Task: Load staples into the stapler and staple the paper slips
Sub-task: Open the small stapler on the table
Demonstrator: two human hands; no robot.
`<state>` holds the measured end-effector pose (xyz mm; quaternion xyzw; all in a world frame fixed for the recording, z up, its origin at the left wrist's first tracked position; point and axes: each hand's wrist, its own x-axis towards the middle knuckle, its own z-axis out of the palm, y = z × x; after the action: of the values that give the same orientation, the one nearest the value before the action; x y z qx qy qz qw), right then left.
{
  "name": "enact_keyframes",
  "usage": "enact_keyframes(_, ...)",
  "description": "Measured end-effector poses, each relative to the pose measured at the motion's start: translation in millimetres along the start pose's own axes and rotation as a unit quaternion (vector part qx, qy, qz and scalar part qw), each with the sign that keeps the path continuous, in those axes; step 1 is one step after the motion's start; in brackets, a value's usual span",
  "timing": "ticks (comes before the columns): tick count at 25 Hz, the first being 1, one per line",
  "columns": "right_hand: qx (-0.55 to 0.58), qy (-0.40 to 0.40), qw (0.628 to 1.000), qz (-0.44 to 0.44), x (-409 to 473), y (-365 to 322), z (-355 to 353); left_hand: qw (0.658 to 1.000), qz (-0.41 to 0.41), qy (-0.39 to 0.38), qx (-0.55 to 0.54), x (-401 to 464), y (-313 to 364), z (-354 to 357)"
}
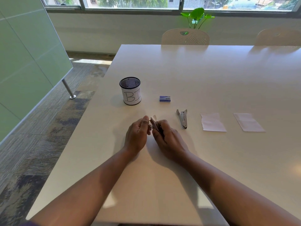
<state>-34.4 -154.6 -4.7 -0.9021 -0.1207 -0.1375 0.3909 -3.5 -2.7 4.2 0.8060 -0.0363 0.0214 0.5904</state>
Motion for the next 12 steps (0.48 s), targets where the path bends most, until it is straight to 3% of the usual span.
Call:
enact_keyframes(6,-0.007,0.029,0.999,0.013,3.4,-2.1,-0.8,0.998,0.052,-0.017,0.042,-2.3,2.6,-1.6)
enact_keyframes(12,-0.028,0.055,0.998,-0.022,0.7,-6.8,-4.2,0.994,0.054,0.023,0.088,-3.1,-0.3,1.7)
